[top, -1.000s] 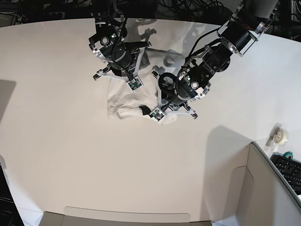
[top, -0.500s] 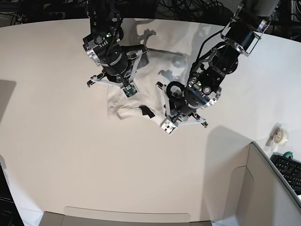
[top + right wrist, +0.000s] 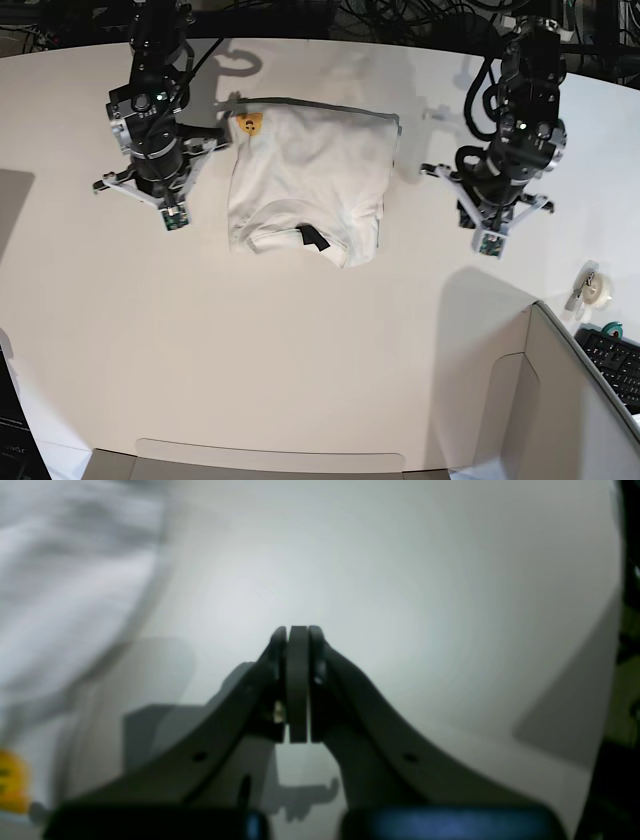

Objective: Layout the t-shirt on the table in an organized manner, then fold the t-shirt properly
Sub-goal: 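Raise both grippers off the folded shirt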

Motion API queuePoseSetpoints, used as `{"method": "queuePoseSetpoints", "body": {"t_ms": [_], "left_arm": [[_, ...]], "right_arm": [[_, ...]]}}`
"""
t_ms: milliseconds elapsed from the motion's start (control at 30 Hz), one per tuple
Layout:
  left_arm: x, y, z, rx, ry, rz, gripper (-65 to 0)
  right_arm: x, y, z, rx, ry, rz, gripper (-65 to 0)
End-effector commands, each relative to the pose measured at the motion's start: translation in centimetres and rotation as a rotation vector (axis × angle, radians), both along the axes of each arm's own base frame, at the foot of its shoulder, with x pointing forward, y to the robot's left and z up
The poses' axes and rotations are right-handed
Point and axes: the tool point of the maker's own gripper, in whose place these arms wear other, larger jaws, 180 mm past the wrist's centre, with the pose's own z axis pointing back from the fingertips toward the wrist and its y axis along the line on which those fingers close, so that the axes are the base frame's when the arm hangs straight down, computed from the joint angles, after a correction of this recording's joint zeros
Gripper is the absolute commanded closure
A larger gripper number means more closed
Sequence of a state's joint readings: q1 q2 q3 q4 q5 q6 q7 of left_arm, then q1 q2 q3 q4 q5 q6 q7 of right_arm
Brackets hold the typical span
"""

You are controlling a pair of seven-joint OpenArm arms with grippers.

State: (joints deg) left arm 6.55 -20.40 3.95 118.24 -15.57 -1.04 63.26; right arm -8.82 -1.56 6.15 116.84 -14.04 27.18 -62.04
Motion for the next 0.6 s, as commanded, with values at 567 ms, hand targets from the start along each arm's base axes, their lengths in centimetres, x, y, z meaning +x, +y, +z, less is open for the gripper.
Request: {"method": "queuePoseSetpoints", "body": {"t_ms": [567], "left_arm": [[-5.2, 5.5, -2.0, 0.027, 0.028, 0.148, -0.2]], "right_arm": [[0.4, 16.8, 1.4, 0.337, -0.047, 0.274, 0.0]]}}
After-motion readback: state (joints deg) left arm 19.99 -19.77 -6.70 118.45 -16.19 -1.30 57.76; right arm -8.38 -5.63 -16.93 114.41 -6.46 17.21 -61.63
